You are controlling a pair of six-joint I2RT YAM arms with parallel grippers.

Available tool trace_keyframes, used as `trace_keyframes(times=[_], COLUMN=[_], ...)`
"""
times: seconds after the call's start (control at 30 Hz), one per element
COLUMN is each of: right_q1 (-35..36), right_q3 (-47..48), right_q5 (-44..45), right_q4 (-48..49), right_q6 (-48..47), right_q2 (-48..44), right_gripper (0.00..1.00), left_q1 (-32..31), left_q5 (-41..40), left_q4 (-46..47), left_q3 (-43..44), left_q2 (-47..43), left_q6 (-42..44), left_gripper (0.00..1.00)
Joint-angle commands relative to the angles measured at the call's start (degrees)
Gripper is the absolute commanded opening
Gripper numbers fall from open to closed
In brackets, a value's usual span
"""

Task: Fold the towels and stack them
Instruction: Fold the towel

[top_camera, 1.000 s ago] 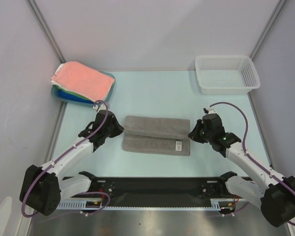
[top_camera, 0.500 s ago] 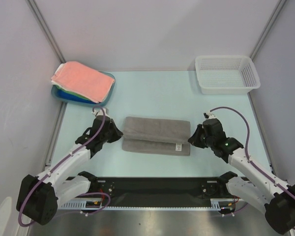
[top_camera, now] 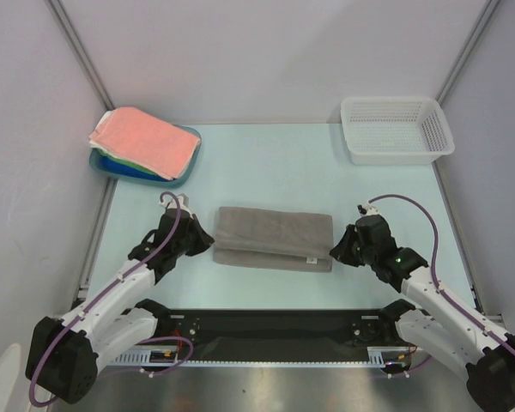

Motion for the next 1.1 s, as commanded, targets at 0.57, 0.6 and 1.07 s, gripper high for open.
trace_keyframes(times=[0.57, 0.6, 1.07], right_q1=[1.55, 1.55, 1.55], right_q3=[-5.79, -5.79, 3.43], right_q5=[0.93, 0.93, 7.43], right_q4=[3.39, 3.39, 0.92], right_q6=[2.56, 2.56, -0.33], right_q2=[0.7, 0.87, 4.9], right_gripper=[0.24, 0.32, 0.47], left_q1=[0.39, 0.39, 0.22], left_q5=[0.48, 0.49, -0.31], left_q4=[2.75, 2.75, -2.44], left_q3=[-5.44, -5.53, 4.22], left_q2=[-0.55, -0.72, -1.88], left_q6=[-0.89, -0.89, 4.29], left_gripper=[0.08, 0.19, 0.42])
